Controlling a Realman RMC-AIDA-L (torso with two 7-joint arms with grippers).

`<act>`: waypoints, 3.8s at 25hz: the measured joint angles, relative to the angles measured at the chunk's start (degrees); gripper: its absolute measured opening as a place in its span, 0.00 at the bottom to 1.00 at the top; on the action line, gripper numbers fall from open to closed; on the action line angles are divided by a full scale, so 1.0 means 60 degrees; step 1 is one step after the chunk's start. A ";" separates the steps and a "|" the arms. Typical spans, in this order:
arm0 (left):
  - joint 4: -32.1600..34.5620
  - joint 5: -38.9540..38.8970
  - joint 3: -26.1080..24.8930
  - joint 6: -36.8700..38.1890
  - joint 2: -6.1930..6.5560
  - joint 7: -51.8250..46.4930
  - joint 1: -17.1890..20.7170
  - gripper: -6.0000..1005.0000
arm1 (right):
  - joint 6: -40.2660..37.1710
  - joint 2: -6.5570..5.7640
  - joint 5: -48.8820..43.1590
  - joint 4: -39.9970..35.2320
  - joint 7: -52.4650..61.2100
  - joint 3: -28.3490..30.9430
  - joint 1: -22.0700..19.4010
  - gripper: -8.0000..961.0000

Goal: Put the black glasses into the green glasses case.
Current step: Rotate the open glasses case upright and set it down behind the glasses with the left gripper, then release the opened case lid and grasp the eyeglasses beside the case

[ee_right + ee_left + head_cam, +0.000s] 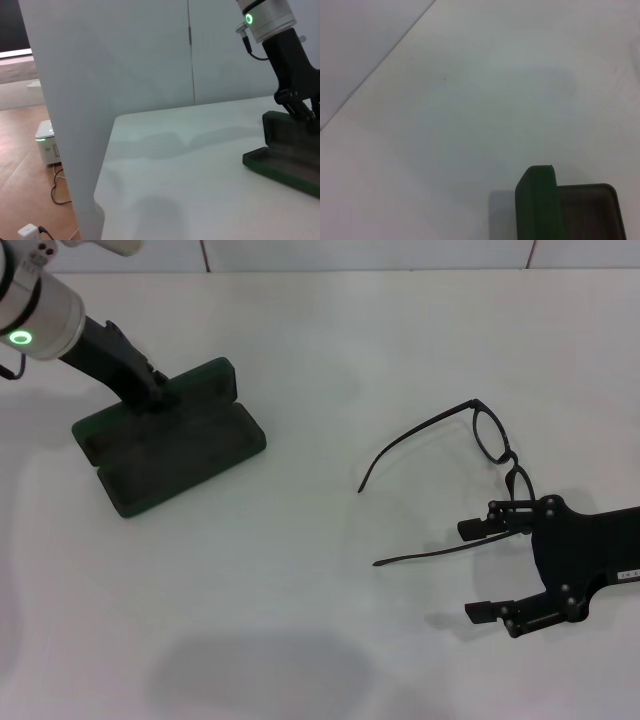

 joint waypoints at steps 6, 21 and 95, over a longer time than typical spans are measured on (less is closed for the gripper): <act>0.0466 -0.0394 0.0284 0.0155 -0.0023 0.0390 0.0058 0.22 | -0.0010 0.0000 0.0000 -0.0012 0.0001 0.0000 0.0000 0.89; 0.0475 -0.1805 0.2125 -0.1703 -0.0496 0.3442 0.0072 0.21 | -0.0159 0.0000 -0.0001 0.0090 0.0000 0.0000 -0.0042 0.89; -0.2117 -0.7709 -0.1067 0.2477 0.0071 0.7687 0.5502 0.88 | 0.0565 -0.1597 -0.5819 0.0685 1.3719 0.1507 0.4859 0.87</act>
